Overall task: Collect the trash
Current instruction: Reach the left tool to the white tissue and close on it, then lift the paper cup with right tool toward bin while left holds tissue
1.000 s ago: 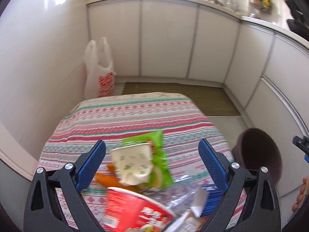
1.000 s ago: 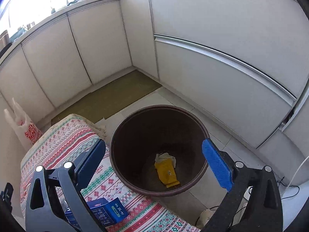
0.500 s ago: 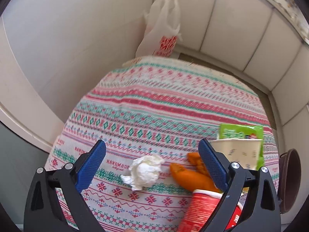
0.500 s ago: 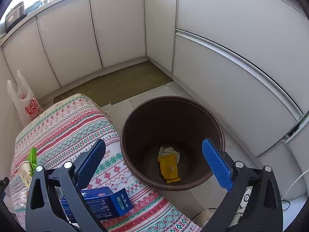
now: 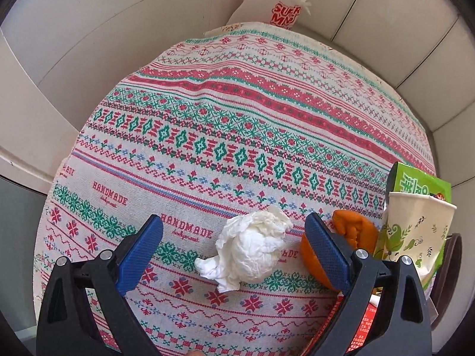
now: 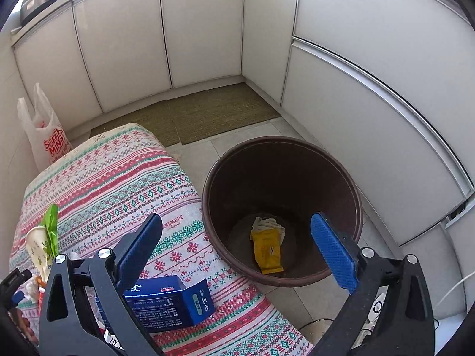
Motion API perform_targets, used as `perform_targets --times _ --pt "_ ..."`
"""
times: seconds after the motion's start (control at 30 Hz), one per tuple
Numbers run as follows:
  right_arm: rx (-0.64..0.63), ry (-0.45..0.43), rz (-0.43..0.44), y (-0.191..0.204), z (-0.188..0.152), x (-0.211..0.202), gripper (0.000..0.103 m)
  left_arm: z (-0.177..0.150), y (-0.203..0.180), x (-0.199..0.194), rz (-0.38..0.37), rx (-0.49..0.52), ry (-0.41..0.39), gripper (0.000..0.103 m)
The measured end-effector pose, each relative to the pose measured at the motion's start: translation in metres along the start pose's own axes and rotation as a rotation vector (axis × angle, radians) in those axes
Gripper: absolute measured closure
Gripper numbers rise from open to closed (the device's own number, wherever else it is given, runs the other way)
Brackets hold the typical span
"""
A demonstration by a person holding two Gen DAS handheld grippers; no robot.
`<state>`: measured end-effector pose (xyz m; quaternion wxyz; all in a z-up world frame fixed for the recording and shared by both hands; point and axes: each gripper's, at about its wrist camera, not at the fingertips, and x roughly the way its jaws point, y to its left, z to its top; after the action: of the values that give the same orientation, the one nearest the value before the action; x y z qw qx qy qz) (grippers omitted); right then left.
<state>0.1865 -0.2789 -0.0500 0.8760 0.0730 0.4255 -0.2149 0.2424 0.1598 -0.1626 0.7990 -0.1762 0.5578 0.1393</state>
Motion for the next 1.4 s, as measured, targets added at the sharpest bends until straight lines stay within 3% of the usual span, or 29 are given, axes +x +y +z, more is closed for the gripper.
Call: perform_targets --times 0.23,0.4,0.5,0.73,0.83,0.9,0.97,1.07,1.17,1.4 --pt "-0.011 -0.002 0.013 0.007 -0.001 -0.001 0.007 0.000 -0.007 0.011 -0.011 0.029 0.040 0.035" --pt "-0.030 0.022 0.060 0.022 -0.003 0.002 0.007 -0.001 -0.012 0.013 -0.028 0.055 0.044 0.069" --pt "-0.059 0.038 0.103 0.038 -0.005 0.004 0.007 -0.003 -0.014 0.010 -0.030 0.072 0.042 0.075" --pt "-0.158 0.136 0.300 0.094 -0.009 0.014 0.007 -0.005 -0.013 -0.016 -0.099 0.068 0.012 0.077" --pt "-0.131 0.261 0.538 0.118 -0.006 0.022 0.009 -0.005 -0.016 -0.040 -0.151 0.087 -0.026 0.077" --pt "-0.110 0.327 0.693 0.131 -0.002 0.025 0.017 -0.008 -0.019 -0.062 -0.193 0.103 -0.063 0.077" --pt "-0.118 0.353 0.785 0.145 0.000 0.025 0.026 -0.009 -0.019 -0.084 -0.236 0.109 -0.098 0.077" --pt "-0.184 0.370 0.816 0.168 -0.002 0.027 0.041 -0.010 -0.017 -0.114 -0.271 0.121 -0.165 0.077" --pt "-0.272 0.362 0.784 0.193 -0.011 0.029 0.049 -0.010 -0.012 -0.136 -0.282 0.129 -0.227 0.077" --pt "-0.392 0.357 0.756 0.226 -0.021 0.029 0.064 -0.003 0.002 -0.141 -0.297 0.125 -0.224 0.077"
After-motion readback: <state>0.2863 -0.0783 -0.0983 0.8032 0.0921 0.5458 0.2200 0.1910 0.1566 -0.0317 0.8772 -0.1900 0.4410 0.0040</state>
